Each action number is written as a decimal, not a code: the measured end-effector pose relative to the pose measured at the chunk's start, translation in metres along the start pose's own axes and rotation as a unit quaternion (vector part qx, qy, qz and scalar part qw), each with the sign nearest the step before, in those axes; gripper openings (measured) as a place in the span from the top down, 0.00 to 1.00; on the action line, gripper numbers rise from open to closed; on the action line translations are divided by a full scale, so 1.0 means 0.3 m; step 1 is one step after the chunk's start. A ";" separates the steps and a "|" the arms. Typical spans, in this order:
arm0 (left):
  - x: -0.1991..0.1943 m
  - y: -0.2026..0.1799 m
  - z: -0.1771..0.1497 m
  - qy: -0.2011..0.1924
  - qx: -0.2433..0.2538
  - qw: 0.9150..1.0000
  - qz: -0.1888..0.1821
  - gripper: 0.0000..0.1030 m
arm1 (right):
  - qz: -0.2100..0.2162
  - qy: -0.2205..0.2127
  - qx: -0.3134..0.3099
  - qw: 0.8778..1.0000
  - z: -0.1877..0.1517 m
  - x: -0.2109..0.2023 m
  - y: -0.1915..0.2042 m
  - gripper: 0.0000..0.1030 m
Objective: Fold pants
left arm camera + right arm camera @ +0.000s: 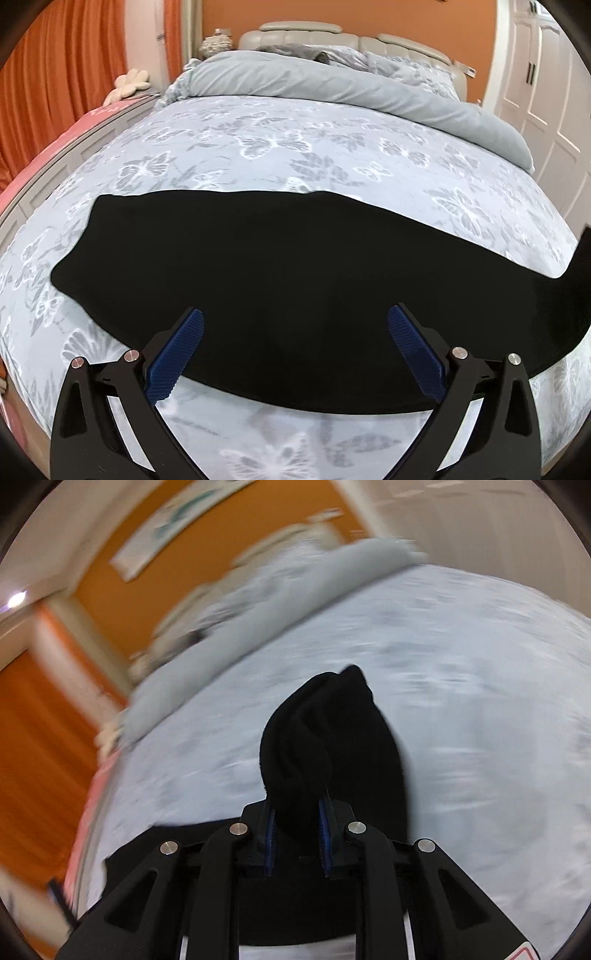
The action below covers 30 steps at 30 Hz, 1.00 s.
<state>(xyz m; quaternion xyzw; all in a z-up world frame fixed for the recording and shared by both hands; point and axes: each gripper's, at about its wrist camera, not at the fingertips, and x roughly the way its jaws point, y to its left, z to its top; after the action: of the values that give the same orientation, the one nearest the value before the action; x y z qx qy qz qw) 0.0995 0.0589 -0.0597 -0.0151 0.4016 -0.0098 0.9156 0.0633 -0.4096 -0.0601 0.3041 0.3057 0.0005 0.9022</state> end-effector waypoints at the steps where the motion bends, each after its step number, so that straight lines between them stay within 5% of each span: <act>1: -0.006 0.026 0.002 -0.001 -0.006 1.000 0.003 0.05 | 0.016 0.008 -0.016 1.000 -0.010 0.022 0.068 0.83; 7: -0.033 0.184 -0.006 0.001 -0.033 0.999 0.017 0.05 | 0.077 0.086 -0.111 0.987 -0.186 0.212 0.443 0.83; 14: -0.071 0.363 -0.034 -0.002 -0.056 0.998 0.032 0.05 | 0.074 0.147 -0.169 0.972 -0.364 0.386 0.634 0.83; 19: -0.086 0.433 -0.057 0.000 -0.052 0.998 0.040 0.05 | 0.056 0.140 -0.176 0.973 -0.391 0.424 0.671 0.83; 24: -0.107 0.488 -0.054 -0.010 -0.058 0.997 0.052 0.05 | 0.020 0.070 -0.195 0.978 -0.354 0.376 0.706 0.81; 26: -0.108 0.506 -0.052 -0.009 -0.071 0.996 0.044 0.05 | 0.020 0.112 -0.227 0.967 -0.383 0.432 0.729 0.75; 28: -0.098 0.512 -0.050 -0.004 -0.075 0.996 0.042 0.05 | 0.011 0.211 -0.243 0.947 -0.453 0.540 0.716 0.67; 30: -0.089 0.507 -0.047 0.002 -0.076 0.996 0.042 0.05 | -0.002 0.225 -0.236 0.945 -0.470 0.549 0.693 0.66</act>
<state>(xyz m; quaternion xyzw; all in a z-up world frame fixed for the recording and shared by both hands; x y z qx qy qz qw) 0.0718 0.2114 -0.0551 -0.0675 0.4029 0.0591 0.9108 0.1578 -0.1319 -0.1254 0.0734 0.4924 0.1389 0.8561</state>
